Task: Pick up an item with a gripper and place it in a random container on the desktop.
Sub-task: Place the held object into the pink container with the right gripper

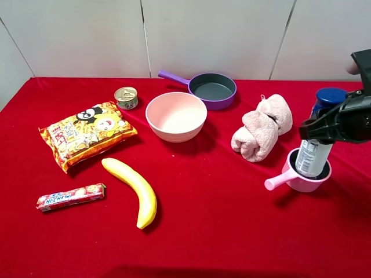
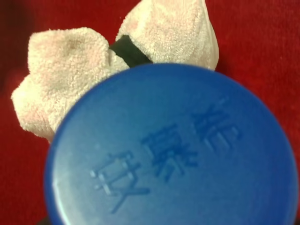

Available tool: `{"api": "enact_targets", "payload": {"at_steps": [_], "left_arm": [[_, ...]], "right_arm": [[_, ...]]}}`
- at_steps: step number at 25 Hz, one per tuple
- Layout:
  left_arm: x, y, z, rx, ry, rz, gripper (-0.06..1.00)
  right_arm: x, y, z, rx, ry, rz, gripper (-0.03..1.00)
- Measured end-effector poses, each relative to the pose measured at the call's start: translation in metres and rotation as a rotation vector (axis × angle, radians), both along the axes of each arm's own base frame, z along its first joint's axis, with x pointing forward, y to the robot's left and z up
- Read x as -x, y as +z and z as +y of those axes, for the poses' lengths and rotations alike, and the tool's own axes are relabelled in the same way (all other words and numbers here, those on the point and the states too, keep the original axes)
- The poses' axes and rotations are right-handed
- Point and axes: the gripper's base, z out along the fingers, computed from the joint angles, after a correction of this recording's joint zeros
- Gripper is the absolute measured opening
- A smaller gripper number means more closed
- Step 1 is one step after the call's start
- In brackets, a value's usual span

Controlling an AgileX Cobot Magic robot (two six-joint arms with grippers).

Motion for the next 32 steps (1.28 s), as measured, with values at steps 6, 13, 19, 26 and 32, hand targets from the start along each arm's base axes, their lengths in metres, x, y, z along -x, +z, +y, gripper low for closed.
{"api": "enact_targets", "payload": {"at_steps": [6,13,19,26,32], "left_arm": [[0.0000,0.0000,0.0000,0.000,0.000,0.000,0.97],[0.0000,0.0000,0.0000,0.000,0.000,0.000,0.97],[0.0000,0.0000,0.0000,0.000,0.000,0.000,0.97],[0.0000,0.0000,0.0000,0.000,0.000,0.000,0.97],[0.0000,0.0000,0.0000,-0.001,-0.001,0.000,0.97]], "right_arm": [[-0.0052,-0.0057,0.0022,-0.005,0.006,0.004,0.35],[-0.0056,-0.0066,0.0023,-0.005,0.005,0.009,0.35],[-0.0053,-0.0069,0.0021,-0.003,0.004,0.013,0.35],[-0.0053,-0.0069,0.0021,-0.003,0.004,0.013,0.35],[-0.0058,-0.0060,0.0024,-0.006,0.007,0.002,0.45]]}}
